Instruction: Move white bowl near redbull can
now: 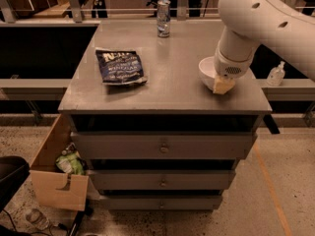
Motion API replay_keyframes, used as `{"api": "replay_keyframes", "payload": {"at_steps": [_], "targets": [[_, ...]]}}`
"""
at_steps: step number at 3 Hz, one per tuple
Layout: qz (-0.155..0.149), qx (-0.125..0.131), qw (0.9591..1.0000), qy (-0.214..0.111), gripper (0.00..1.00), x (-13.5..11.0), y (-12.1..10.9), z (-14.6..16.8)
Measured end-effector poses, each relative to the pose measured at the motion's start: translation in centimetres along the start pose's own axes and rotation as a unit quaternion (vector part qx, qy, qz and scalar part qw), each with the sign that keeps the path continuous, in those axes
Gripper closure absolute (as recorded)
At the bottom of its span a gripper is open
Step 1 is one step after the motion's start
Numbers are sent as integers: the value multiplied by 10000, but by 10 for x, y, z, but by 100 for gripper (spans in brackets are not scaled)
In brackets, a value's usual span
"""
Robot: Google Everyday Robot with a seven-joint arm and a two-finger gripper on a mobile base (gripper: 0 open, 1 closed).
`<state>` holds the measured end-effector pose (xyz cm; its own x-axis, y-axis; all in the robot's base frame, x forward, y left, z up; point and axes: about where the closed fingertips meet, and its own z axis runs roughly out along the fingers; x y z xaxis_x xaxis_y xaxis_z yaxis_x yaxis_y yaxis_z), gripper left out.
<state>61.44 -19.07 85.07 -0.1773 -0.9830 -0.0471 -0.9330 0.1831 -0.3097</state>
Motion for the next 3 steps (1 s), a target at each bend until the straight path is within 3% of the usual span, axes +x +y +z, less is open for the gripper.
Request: {"api": "replay_keyframes", "payload": {"at_steps": [1, 3], "targets": [[25, 340, 9982, 496, 100, 28, -44, 2], [209, 1144, 9897, 840, 100, 59, -125, -4]]}}
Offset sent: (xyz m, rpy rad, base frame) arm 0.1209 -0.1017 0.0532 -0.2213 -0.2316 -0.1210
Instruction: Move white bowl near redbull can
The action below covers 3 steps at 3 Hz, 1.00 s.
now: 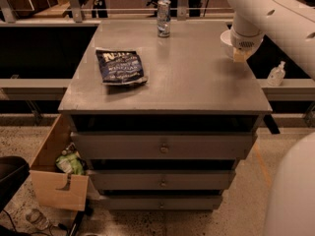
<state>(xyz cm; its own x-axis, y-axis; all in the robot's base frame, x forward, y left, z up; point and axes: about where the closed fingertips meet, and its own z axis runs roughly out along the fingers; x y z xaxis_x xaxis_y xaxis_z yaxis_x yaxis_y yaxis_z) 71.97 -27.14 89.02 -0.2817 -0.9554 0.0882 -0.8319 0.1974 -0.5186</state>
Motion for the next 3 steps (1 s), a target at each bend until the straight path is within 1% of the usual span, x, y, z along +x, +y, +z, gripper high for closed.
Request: {"api": "replay_keyframes", "payload": {"at_steps": [1, 2, 3], "targets": [[45, 420, 9991, -20, 100, -11, -33, 4], [32, 789, 9967, -159, 100, -35, -56, 5], [104, 1114, 9927, -449, 100, -57, -80, 3]]}}
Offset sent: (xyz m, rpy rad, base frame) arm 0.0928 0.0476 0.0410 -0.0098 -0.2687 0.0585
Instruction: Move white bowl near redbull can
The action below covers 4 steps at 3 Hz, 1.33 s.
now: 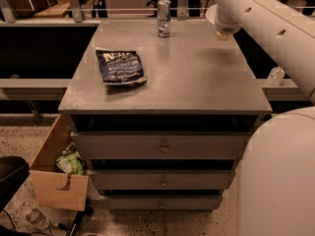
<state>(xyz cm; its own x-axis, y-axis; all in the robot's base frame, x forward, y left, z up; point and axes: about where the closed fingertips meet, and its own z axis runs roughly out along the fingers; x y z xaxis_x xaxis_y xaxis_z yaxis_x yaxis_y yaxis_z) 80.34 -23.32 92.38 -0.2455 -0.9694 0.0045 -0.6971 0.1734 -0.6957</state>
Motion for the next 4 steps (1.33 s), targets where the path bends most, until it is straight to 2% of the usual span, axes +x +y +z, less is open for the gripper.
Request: {"api": "replay_keyframes", "payload": {"at_steps": [1, 2, 4], "targets": [[83, 251, 9991, -345, 100, -20, -24, 7], [83, 251, 9991, -345, 100, -20, -24, 7], [-15, 189, 9987, -476, 100, -47, -17, 60]]}}
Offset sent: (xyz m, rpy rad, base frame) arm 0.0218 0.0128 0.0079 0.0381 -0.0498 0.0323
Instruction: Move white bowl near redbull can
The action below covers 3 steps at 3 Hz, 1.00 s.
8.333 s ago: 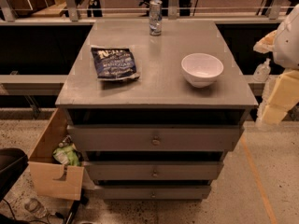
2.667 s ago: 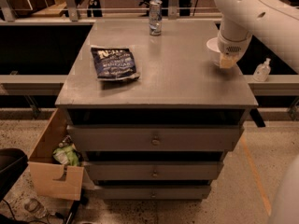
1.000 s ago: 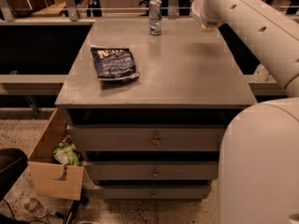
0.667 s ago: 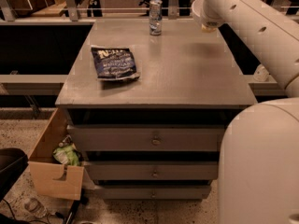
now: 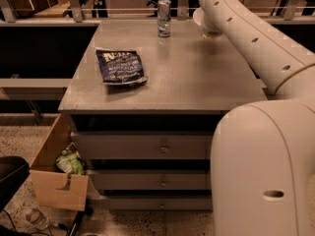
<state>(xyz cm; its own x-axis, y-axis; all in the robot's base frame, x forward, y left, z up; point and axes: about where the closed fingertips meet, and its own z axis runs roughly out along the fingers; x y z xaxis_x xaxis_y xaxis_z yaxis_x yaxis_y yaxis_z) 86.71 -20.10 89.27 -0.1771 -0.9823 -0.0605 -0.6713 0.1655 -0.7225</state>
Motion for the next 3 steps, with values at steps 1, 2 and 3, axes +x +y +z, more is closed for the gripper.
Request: {"api": "replay_keyframes", "payload": {"at_steps": [1, 2, 3], "targets": [[-100, 29, 9999, -115, 100, -11, -3, 29], [-115, 90, 9997, -185, 100, -18, -8, 47], [-145, 150, 9994, -288, 100, -25, -12, 58]]}}
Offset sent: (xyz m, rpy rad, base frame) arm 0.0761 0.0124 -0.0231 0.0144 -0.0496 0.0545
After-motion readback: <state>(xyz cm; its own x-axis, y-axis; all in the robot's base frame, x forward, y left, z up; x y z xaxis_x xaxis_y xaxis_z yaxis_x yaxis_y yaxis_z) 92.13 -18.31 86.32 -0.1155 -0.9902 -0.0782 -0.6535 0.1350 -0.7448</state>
